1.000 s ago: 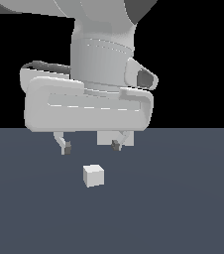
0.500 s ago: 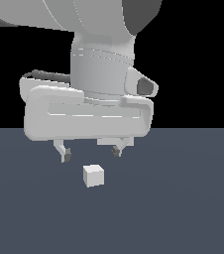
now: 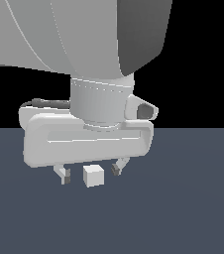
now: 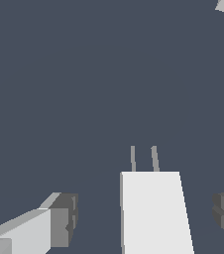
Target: Plug the charger into the wall socket.
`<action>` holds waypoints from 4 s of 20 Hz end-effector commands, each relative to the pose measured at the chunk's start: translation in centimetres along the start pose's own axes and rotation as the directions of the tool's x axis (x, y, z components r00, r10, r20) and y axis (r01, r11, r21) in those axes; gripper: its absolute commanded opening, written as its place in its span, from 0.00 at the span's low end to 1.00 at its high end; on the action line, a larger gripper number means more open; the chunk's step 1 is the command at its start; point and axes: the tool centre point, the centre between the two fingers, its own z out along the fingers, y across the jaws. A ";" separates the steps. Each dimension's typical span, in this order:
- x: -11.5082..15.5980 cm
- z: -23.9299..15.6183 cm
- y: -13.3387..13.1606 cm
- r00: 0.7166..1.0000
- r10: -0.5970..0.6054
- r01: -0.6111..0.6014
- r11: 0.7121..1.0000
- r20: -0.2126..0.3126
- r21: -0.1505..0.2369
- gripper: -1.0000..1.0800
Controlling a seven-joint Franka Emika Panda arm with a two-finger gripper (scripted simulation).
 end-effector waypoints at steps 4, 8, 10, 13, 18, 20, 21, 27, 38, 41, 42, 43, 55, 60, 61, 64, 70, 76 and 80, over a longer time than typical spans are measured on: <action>-0.1 0.3 0.0 1.000 0.000 0.000 1.000 -0.001 0.000 0.00; -0.1 0.3 0.0 1.000 0.000 0.000 1.000 -0.001 0.000 0.00; -0.1 0.3 0.0 1.000 0.000 0.000 1.000 -0.001 0.000 0.00; -0.1 0.3 -0.3 1.000 -0.004 0.004 1.000 -0.001 0.002 0.00; 0.3 0.0 0.0 1.000 0.018 -0.018 1.000 -0.002 -0.006 0.00; 0.6 -0.4 0.2 0.999 0.040 -0.040 0.999 -0.003 -0.014 0.00; 0.8 -0.6 0.3 0.999 0.054 -0.054 0.998 -0.004 -0.019 0.00; 2.4 -2.3 1.4 0.987 0.157 -0.158 0.986 -0.012 -0.057 0.00; 4.8 -5.5 4.0 0.937 0.347 -0.348 0.928 -0.032 -0.131 0.00; 5.2 -6.1 4.5 0.924 0.380 -0.381 0.913 -0.036 -0.145 0.00; 5.2 -6.2 4.6 0.921 0.388 -0.389 0.909 -0.037 -0.148 0.00; 5.3 -6.4 4.7 0.917 0.396 -0.397 0.905 -0.038 -0.152 0.00; 5.6 -7.0 5.3 0.901 0.432 -0.432 0.886 -0.041 -0.169 0.00; 5.7 -6.9 5.4 0.901 0.431 -0.431 0.886 -0.041 -0.169 0.00; 5.8 -6.9 5.5 0.901 0.431 -0.431 0.886 -0.041 -0.169 0.00; 6.3 -6.7 5.8 0.902 0.431 -0.431 0.886 -0.041 -0.169 0.00; 8.1 -5.9 6.8 0.902 0.431 -0.431 0.886 -0.041 -0.169 0.00; 9.5 -5.4 7.5 0.902 0.431 -0.431 0.886 -0.041 -0.169 0.00; 9.8 -5.3 7.7 0.901 0.431 -0.431 0.886 -0.041 -0.170 0.00</action>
